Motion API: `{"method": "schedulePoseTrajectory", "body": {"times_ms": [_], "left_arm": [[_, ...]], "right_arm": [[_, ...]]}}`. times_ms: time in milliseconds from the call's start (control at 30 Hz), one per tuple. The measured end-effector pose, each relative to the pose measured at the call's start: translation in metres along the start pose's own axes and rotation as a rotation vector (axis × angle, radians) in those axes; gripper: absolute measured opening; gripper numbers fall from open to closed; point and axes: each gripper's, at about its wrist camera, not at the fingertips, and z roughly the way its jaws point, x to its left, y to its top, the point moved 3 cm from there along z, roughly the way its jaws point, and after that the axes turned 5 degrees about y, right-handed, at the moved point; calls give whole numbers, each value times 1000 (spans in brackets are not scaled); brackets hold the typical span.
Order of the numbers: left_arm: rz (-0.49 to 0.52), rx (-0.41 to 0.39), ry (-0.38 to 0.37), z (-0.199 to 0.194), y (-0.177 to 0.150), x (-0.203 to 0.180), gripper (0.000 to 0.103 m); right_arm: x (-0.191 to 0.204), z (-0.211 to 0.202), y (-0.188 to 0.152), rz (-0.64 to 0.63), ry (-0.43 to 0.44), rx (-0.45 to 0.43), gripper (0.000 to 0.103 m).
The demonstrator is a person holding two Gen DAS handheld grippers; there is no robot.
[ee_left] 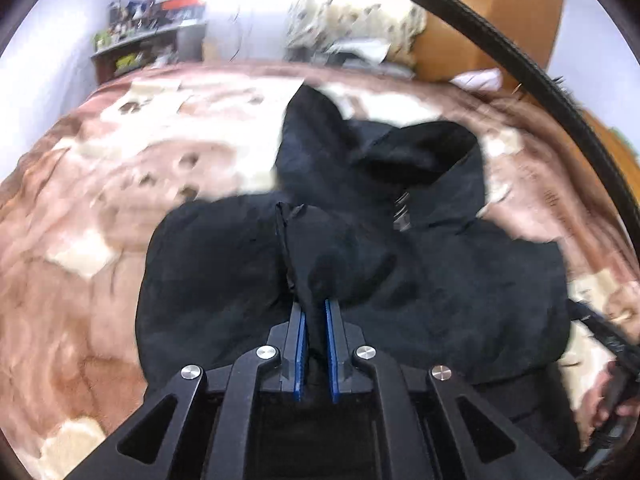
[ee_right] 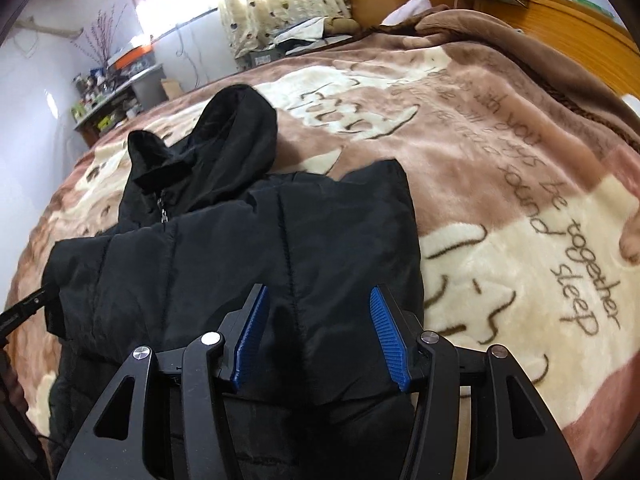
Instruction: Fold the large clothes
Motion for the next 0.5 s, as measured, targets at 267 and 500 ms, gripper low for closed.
{"method": "schedulePoseTrajectory", "body": {"times_ms": [267,500], "left_arm": [[-76,75,29,35,-19,26,52],[-21,-6,38,-1,2,33,56]], "right_arm": [[-3,25,-5,-23,-52,75,59],[25,-17,17,-82,-10,-81,59]]}}
